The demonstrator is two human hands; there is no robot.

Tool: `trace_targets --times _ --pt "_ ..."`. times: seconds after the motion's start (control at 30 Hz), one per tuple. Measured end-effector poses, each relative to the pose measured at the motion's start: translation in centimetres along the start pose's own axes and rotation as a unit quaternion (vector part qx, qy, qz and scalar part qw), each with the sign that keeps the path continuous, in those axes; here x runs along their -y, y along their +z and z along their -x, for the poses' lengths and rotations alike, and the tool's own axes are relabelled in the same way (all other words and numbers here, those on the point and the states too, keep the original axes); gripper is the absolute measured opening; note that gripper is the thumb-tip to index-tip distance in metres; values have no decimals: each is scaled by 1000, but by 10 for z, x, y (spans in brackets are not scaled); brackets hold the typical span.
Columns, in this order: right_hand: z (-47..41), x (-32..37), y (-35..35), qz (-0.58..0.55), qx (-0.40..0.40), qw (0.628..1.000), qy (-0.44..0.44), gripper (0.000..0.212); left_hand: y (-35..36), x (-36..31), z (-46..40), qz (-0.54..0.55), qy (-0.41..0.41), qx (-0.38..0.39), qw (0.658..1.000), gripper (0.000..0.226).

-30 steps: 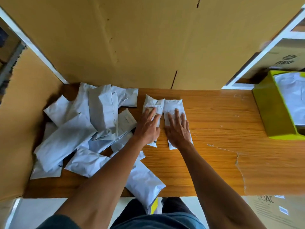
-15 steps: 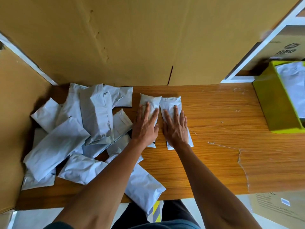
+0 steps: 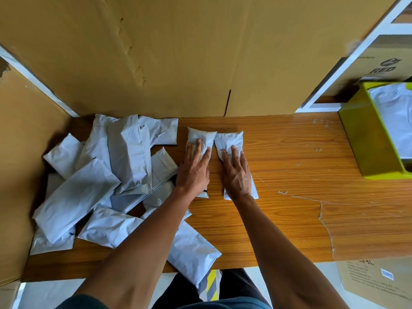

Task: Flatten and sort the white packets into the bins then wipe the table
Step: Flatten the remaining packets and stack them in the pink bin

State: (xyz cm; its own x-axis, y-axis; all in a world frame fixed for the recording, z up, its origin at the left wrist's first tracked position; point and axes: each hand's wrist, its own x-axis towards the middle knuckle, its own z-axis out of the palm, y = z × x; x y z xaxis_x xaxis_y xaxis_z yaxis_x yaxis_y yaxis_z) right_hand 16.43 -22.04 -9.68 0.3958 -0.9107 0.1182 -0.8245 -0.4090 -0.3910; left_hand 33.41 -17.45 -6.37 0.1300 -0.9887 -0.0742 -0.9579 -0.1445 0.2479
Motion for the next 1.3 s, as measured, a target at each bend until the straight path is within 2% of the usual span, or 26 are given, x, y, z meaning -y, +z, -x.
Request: trace_targets --times 0.37,0.67,0.97,1.3 --pt "9 -8 -21 7 31 999 6 57 -19 -15 11 4 19 -6 1000 68" --pt "18 -11 -92 37 -29 998 44 62 -62 -66 15 46 52 -55 996 65" --pt "66 -57 -177 64 -115 985 115 63 -87 -157 16 72 171 -108 977 62" --pt "143 -141 -238 69 -170 967 177 71 -73 -288 55 65 257 -97 959 59"
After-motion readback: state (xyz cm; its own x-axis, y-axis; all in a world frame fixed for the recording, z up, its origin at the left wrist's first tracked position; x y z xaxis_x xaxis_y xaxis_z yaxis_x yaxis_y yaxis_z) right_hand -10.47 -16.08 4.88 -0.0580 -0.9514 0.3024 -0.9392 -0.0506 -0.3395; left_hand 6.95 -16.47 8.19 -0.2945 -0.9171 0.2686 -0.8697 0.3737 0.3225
